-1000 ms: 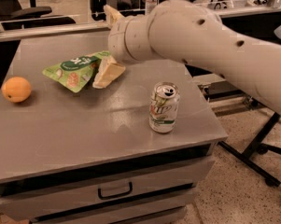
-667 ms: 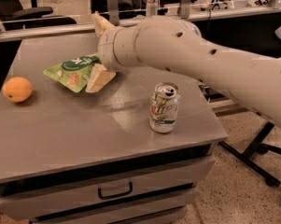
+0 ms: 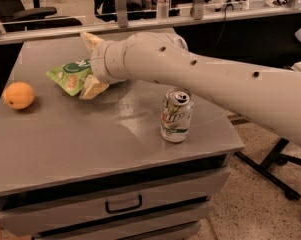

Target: Pick green rice chip bag

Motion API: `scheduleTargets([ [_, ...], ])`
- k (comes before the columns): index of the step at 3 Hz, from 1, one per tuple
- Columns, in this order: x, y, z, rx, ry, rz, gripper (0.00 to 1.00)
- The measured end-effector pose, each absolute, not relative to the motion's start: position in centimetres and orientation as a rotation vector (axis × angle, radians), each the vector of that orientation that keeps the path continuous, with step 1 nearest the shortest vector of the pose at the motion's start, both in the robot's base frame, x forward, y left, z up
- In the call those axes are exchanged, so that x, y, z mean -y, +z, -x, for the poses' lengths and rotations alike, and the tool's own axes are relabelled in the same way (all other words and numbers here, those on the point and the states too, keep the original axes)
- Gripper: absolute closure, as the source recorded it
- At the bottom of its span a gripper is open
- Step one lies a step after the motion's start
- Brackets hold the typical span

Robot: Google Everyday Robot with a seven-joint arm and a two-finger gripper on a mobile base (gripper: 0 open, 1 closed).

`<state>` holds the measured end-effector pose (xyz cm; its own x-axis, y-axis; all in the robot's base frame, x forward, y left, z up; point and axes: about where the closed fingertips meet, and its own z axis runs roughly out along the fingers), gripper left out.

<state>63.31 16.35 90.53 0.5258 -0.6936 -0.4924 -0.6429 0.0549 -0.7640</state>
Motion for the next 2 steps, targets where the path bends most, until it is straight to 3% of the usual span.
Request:
scheduleTargets([
  [2,-18.02,90.60,-64.14,-1.140,-0.026,1.627,0.63],
])
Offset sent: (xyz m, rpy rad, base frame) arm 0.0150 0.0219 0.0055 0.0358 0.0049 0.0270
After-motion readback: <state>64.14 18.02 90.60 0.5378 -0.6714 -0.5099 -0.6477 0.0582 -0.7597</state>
